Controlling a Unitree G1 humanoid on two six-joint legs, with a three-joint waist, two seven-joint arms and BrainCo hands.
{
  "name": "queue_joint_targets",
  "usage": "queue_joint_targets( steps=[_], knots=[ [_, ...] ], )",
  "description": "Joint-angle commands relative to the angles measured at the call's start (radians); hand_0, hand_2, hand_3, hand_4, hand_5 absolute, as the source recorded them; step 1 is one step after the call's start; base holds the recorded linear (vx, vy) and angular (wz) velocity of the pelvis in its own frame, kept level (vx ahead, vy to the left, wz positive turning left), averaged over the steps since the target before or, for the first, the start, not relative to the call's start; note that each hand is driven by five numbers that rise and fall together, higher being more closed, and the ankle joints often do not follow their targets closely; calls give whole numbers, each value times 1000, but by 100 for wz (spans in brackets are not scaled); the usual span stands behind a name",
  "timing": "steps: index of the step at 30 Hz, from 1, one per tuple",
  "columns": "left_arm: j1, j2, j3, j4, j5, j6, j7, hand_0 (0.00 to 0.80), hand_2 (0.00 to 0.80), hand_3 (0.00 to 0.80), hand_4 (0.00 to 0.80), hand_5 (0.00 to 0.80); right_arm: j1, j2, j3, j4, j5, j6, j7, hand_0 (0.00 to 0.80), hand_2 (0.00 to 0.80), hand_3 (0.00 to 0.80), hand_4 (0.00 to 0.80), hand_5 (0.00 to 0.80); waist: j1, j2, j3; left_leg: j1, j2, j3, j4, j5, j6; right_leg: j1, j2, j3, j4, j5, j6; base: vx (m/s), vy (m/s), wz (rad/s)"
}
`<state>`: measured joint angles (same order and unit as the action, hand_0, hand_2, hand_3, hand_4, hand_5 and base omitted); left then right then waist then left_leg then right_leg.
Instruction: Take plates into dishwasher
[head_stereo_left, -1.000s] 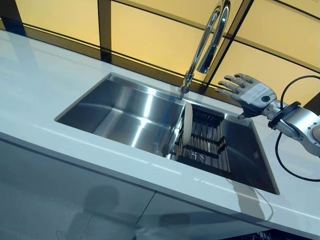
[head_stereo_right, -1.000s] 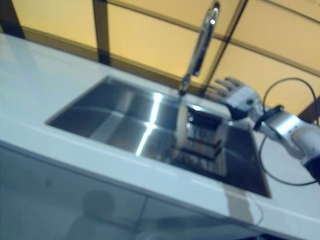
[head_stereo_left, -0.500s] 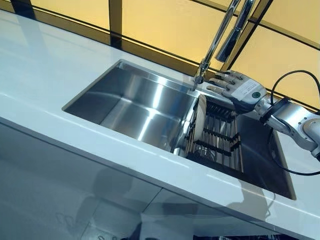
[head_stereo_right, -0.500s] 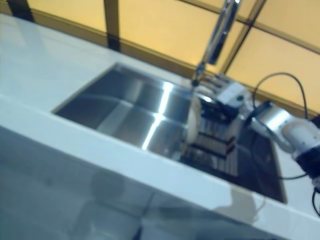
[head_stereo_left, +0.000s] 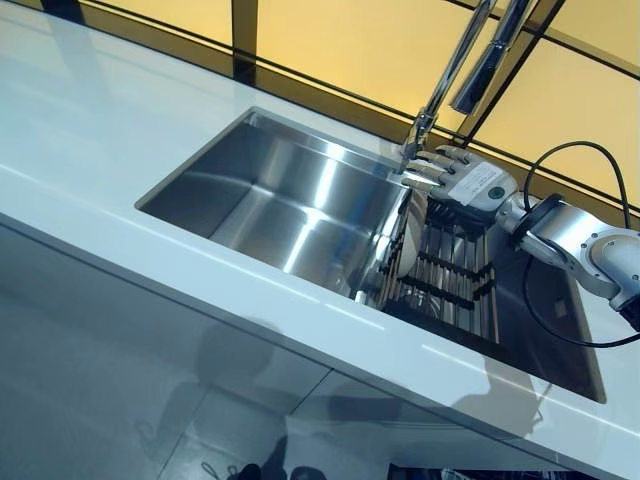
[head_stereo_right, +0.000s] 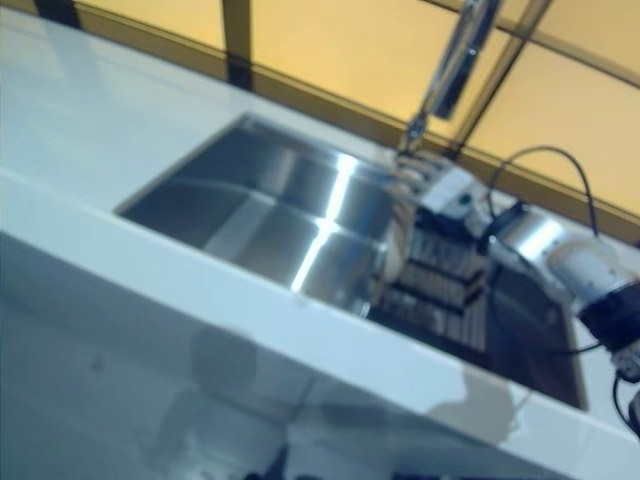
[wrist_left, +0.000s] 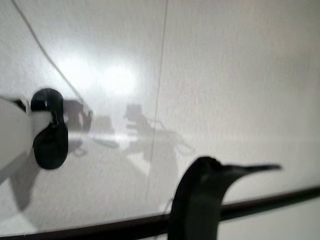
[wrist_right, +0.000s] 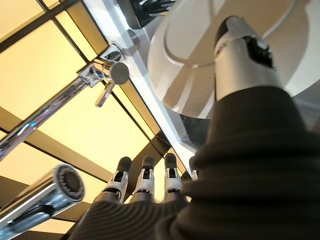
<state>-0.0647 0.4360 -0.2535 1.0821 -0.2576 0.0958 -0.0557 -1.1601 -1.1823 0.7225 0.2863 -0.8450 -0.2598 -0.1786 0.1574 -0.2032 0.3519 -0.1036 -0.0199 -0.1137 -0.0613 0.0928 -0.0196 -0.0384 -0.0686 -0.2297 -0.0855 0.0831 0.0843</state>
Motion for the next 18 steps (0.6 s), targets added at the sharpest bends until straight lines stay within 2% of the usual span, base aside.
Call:
queue_joint_targets(
  steps=[1,18],
  knots=[
    [0,14,-6,-6,-31,-11,14,0,0,0,0,0,-126,-10,40,19,-20,46,-10,0,0,0,0,0,13,4,-4,27,-15,50,-24,-80,42,-15,16,-12,27,1,49,0,0,0],
    [7,21,3,-22,-61,-55,4,0,0,0,0,0,-116,-9,50,35,-59,32,10,0,0,0,0,0,19,11,29,9,-17,45,-22,-77,43,-31,15,-16,29,2,47,0,0,0]
  ],
)
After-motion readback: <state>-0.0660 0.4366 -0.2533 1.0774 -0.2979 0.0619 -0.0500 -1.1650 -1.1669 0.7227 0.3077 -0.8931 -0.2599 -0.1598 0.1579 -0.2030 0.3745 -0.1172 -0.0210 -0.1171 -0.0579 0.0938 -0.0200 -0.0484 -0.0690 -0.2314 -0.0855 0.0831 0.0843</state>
